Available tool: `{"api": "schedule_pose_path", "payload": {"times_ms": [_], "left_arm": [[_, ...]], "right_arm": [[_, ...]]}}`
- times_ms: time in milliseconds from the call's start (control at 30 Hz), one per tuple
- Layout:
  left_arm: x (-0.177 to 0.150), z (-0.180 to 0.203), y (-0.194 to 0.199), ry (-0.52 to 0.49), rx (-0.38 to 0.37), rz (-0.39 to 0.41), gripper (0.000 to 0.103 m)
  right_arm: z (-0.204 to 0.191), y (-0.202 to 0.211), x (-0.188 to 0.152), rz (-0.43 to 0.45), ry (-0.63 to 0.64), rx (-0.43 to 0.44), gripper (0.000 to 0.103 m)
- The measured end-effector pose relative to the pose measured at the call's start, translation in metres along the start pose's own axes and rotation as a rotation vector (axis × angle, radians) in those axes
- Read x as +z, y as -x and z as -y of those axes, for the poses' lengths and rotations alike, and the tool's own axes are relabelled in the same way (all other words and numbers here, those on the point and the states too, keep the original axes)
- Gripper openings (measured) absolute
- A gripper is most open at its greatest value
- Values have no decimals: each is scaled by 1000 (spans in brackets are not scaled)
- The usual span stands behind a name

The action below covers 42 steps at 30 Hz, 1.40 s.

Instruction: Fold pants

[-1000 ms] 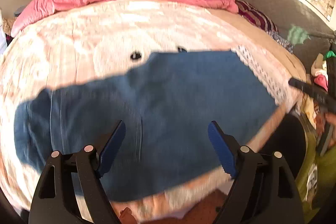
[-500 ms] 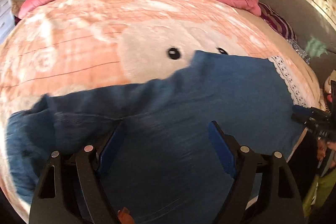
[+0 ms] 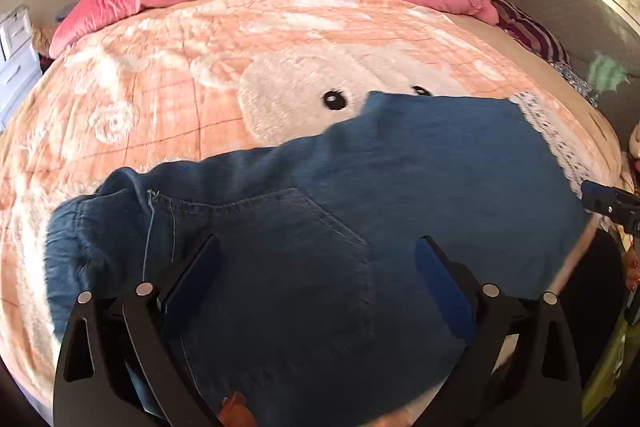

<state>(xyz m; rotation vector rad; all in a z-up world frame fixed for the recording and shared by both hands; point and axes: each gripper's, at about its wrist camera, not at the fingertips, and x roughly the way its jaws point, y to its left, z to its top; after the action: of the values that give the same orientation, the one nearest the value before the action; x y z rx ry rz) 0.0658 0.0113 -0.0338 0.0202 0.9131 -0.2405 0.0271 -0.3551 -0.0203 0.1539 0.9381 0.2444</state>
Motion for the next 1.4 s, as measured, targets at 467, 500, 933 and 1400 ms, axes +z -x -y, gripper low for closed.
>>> {"api": "schedule_pose_path", "payload": {"times_ms": [467, 500, 933, 1400], "left_arm": [[11, 90, 31, -190, -124, 12, 99], [13, 96, 31, -203, -127, 8, 99], [76, 192, -24, -390, -178, -59, 99], [138, 246, -114, -513, -273, -134, 99]], "right_arm": [[37, 29, -17, 61, -105, -68, 85], [38, 29, -18, 65, -108, -64, 86], [51, 18, -17, 83, -172, -12, 88], [61, 2, -13, 56, -226, 58, 88]]}}
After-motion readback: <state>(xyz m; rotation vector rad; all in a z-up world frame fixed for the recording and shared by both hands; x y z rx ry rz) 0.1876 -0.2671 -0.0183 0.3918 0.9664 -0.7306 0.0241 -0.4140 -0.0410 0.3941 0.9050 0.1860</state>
